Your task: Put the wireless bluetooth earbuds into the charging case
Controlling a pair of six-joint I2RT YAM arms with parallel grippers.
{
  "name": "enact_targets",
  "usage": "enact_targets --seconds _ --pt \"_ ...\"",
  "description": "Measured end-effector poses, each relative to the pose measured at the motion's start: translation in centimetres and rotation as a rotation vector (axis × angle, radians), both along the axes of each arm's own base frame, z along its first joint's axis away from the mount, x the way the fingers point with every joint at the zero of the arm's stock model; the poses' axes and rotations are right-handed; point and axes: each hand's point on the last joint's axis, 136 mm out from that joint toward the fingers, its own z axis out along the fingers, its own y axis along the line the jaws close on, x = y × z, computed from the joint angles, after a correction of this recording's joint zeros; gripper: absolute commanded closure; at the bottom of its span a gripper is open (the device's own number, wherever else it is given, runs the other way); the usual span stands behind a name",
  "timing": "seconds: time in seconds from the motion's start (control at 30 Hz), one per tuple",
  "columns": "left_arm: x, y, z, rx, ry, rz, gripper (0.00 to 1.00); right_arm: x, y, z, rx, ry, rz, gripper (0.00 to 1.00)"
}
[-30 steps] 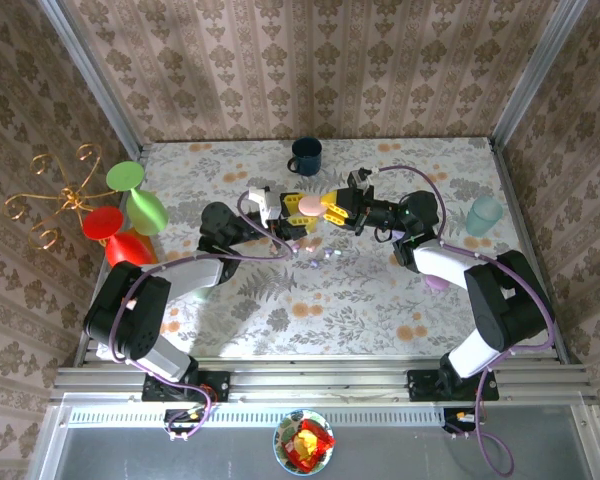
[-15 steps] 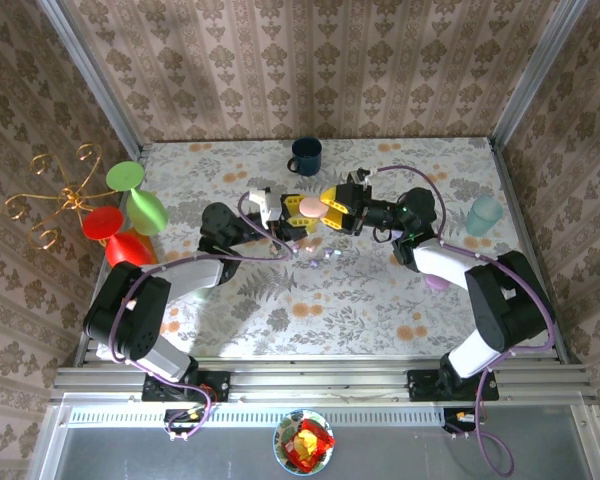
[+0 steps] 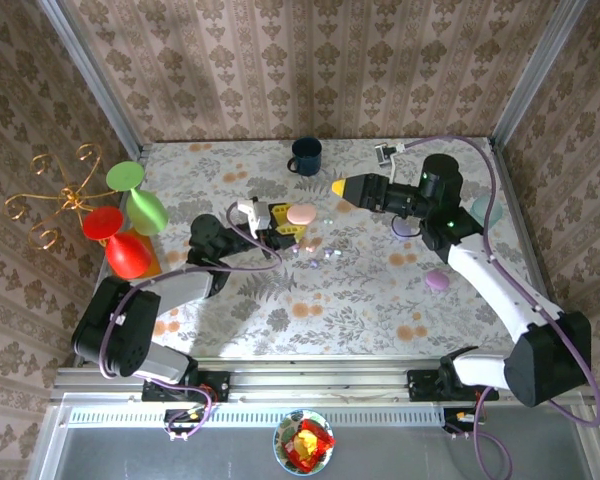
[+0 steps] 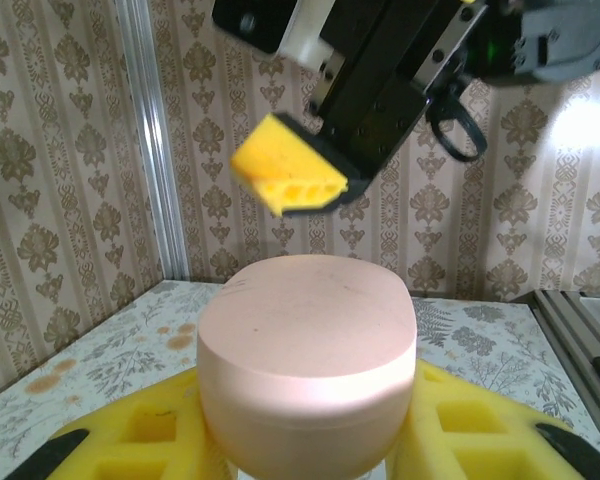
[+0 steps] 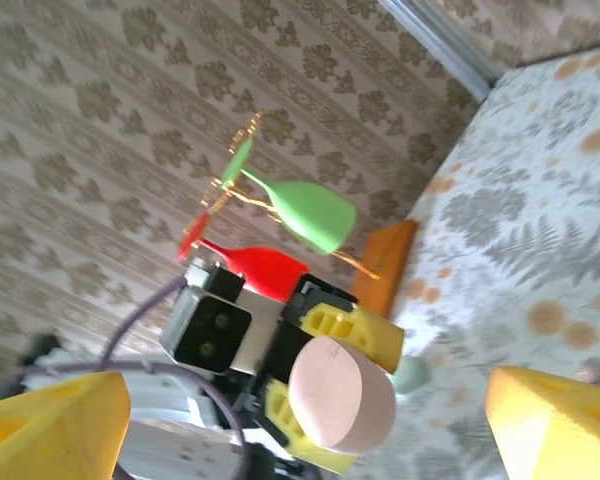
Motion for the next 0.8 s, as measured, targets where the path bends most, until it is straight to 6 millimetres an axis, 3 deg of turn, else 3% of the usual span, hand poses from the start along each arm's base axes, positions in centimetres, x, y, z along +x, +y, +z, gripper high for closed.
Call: enact_targets --seconds 0.13,0.4,0.8 --pt "-0.4 0.5 -0.4 0.013 -0.001 0.02 0.69 -1.0 0.8 -0.6 -0.135 -0.145 0.019 0.02" --pt "-0.8 0.8 -0.1 0.03 -0.013 0.028 0.68 -3.4 4.8 -3.8 -0.416 -0.437 0.116 0.0" --pt "-1.0 0.9 -0.2 0.034 -0.004 0.028 0.68 -1.3 6.2 -6.5 -0.551 -0.515 0.109 0.0"
